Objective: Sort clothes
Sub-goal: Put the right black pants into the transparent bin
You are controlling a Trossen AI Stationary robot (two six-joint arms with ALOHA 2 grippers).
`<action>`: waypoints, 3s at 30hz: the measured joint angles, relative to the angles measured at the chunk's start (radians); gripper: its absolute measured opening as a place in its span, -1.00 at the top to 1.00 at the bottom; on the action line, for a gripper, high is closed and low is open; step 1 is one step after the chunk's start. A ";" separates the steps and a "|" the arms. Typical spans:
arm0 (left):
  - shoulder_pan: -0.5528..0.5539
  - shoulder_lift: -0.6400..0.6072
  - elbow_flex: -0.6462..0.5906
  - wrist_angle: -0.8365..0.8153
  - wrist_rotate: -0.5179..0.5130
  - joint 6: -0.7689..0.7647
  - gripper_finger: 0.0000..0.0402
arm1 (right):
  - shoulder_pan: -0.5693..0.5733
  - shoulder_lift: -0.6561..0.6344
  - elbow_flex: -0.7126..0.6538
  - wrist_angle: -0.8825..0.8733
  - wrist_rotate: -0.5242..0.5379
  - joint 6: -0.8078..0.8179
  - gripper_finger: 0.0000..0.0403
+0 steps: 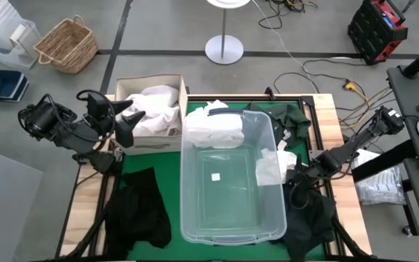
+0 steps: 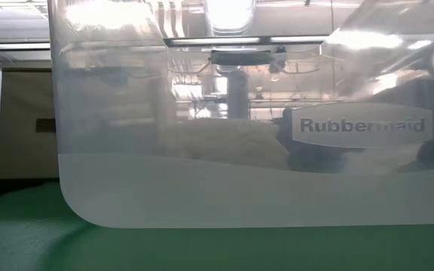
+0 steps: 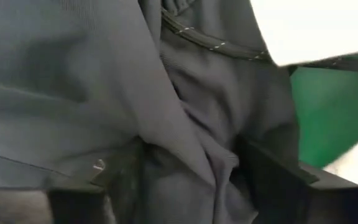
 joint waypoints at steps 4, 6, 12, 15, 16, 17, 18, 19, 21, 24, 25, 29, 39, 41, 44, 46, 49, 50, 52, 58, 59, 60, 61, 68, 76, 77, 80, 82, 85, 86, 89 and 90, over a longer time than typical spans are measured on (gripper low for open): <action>0.000 0.004 0.000 0.000 -0.019 0.000 -0.33 | 0.000 0.001 -0.024 0.009 0.000 0.029 0.14; 0.000 0.007 0.000 0.000 -0.036 0.000 -0.33 | 0.000 0.001 -0.031 0.011 -0.003 0.037 0.37; 0.000 0.009 0.000 0.000 -0.050 0.000 -0.33 | 0.000 0.001 0.002 -0.014 -0.008 0.025 0.88; 0.000 0.010 0.000 0.000 -0.051 0.000 -0.33 | 0.000 -0.004 0.055 -0.049 -0.016 0.023 0.92; 0.000 0.011 0.000 0.000 -0.051 0.000 -0.33 | 0.000 -0.005 0.082 -0.071 -0.029 0.023 0.92; 0.000 0.012 0.000 0.000 -0.051 0.000 -0.33 | 0.000 -0.008 0.112 -0.102 -0.041 0.023 0.93; 0.000 0.012 0.000 0.000 -0.051 0.000 -0.33 | 0.000 -0.011 0.147 -0.138 -0.052 0.023 0.93; 0.000 0.013 0.000 0.000 -0.051 0.000 -0.33 | 0.000 -0.014 0.185 -0.181 -0.065 0.020 0.93; 0.000 0.014 0.000 0.000 -0.051 0.000 -0.33 | 0.000 -0.018 0.268 -0.279 -0.081 0.001 0.93; 0.000 0.014 0.000 0.000 -0.051 0.000 -0.33 | 0.000 -0.025 0.407 -0.439 -0.079 -0.028 0.93; 0.000 0.014 0.000 0.000 -0.051 0.000 -0.33 | 0.000 -0.025 0.456 -0.495 -0.073 -0.032 0.93; 0.000 0.017 0.000 0.000 -0.052 0.000 -0.33 | 0.000 -0.026 0.631 -0.632 -0.057 -0.057 0.93; 0.000 0.020 0.000 0.000 -0.051 0.000 -0.33 | 0.000 -0.050 0.959 -0.647 -0.046 -0.079 0.94; 0.000 0.020 0.000 0.000 -0.051 0.000 -0.33 | 0.000 -0.052 1.015 -0.650 -0.017 -0.085 0.94; 0.000 0.020 0.000 0.000 -0.051 0.000 -0.33 | 0.000 -0.051 1.096 -0.646 0.040 -0.108 0.94; 0.000 0.021 0.000 0.000 -0.052 0.000 -0.33 | 0.000 -0.051 1.146 -0.636 0.086 -0.130 0.94; 0.000 0.022 0.000 0.000 -0.052 0.000 -0.33 | 0.000 -0.052 1.209 -0.577 0.160 -0.194 0.94; 0.000 0.024 0.000 0.000 -0.053 0.000 -0.33 | 0.000 -0.052 1.226 -0.545 0.184 -0.223 0.94; 0.000 0.028 0.000 0.001 -0.070 0.000 -0.33 | 0.000 -0.052 1.255 -0.474 0.222 -0.287 0.94; 0.000 0.033 0.000 0.001 -0.105 0.000 -0.33 | 0.000 -0.049 1.286 -0.197 0.281 -0.539 0.94; 0.000 0.034 0.000 0.002 -0.105 0.000 -0.33 | 0.000 -0.047 1.286 -0.148 0.295 -0.580 0.94; 0.000 0.035 0.000 0.006 -0.108 0.000 -0.33 | 0.000 -0.043 1.286 -0.103 0.313 -0.620 0.94; 0.000 0.036 0.000 0.011 -0.115 0.000 -0.33 | 0.000 -0.039 1.286 -0.063 0.332 -0.661 0.94; 0.000 0.036 0.000 0.035 -0.179 -0.004 -0.33 | 0.000 0.023 1.287 0.197 0.470 -0.926 0.94; 0.000 0.039 0.000 0.046 -0.183 -0.011 -0.33 | -0.001 0.113 1.286 0.426 0.530 -1.064 0.94; 0.000 0.040 0.000 0.049 -0.183 -0.011 -0.33 | -0.001 0.123 1.287 0.441 0.531 -1.065 0.94; 0.000 0.044 0.000 0.063 -0.183 -0.011 -0.33 | -0.011 0.152 1.286 0.479 0.554 -1.061 0.94; 0.000 0.045 0.000 0.075 -0.187 -0.011 -0.33 | -0.020 0.173 1.286 0.484 0.562 -1.048 0.94; 0.000 0.046 0.000 0.092 -0.203 -0.011 -0.33 | -0.043 0.204 1.286 0.489 0.564 -1.009 0.94; 0.000 0.046 0.000 0.094 -0.208 -0.011 -0.33 | -0.053 0.215 1.286 0.489 0.564 -0.991 0.94; 0.000 0.045 0.000 0.098 -0.209 -0.011 -0.33 | -0.084 0.251 1.285 0.483 0.563 -0.941 0.94; 0.000 0.045 0.000 0.098 -0.213 -0.011 -0.33 | -0.093 0.262 1.285 0.479 0.562 -0.925 0.94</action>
